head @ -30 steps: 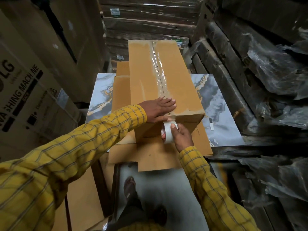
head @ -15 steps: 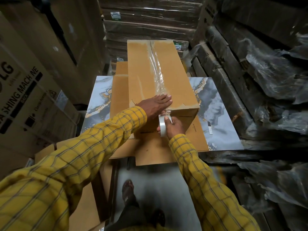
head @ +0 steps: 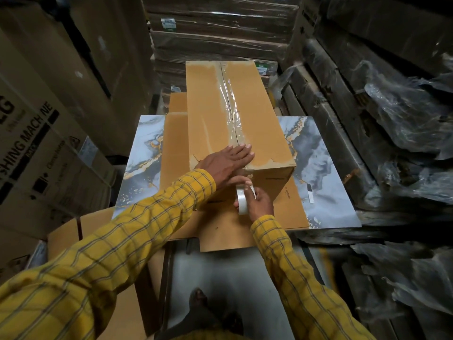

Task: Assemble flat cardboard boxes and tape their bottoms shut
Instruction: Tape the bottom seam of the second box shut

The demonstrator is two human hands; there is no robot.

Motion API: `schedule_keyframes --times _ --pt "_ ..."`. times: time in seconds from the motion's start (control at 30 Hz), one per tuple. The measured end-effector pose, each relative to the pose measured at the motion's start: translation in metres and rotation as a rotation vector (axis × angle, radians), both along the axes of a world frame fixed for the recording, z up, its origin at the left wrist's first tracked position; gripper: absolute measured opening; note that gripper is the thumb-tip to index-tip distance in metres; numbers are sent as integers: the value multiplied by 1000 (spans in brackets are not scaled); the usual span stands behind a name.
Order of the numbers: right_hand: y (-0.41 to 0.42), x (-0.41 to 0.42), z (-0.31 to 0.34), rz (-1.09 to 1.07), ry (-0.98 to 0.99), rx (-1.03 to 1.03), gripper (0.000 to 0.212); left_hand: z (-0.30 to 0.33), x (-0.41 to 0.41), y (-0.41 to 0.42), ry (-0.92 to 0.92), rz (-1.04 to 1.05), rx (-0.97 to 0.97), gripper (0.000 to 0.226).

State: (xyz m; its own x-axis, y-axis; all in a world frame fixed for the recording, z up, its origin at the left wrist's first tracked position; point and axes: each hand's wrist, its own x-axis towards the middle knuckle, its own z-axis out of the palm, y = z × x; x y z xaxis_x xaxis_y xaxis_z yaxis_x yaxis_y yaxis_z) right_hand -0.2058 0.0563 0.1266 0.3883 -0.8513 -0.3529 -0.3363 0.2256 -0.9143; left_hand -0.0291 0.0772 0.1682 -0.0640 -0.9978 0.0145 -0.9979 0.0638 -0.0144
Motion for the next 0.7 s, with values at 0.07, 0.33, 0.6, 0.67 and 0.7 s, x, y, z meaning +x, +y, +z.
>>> schedule_keyframes --times 0.07,0.33,0.6,0.67,0.7 --pt "3 -2 2 -12 6 -48 35 0 -6 -2 -26 36 -4 72" --pt "-1 -6 -4 -22 56 -30 29 -6 -18 -2 -71 75 -45 61" --pt "-6 5 -10 -31 25 -5 25 -14 -6 -1 -30 1 -90 67" --pt "-9 8 -10 -21 35 14 26 -13 -4 -2 -17 -12 -73 70" --pt "-10 10 -9 -10 32 11 31 -14 -4 -4 -4 -18 -63 68"
